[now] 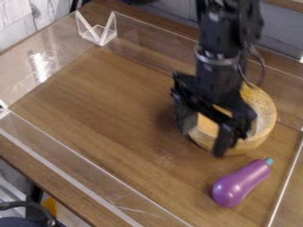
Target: Put the purple eggplant in the brown bowl
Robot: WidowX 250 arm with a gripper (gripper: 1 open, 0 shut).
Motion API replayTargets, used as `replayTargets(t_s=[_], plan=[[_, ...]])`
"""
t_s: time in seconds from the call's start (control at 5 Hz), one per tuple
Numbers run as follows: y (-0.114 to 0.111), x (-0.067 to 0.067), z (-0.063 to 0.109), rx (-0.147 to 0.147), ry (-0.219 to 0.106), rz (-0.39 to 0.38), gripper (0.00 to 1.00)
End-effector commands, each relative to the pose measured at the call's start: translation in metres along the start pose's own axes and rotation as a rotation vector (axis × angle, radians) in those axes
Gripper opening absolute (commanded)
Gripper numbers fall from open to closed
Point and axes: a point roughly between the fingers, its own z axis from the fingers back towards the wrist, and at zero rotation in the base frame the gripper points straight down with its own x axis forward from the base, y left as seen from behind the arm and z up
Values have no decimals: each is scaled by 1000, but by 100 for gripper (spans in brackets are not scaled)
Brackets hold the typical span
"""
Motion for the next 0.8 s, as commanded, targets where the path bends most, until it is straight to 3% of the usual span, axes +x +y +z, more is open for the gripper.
replayTargets(t_s=[0.0,0.6], plan=[[-15,-2,-1,-6,-60,-12,100],[-25,-1,-24,-50,-94,-57,100]])
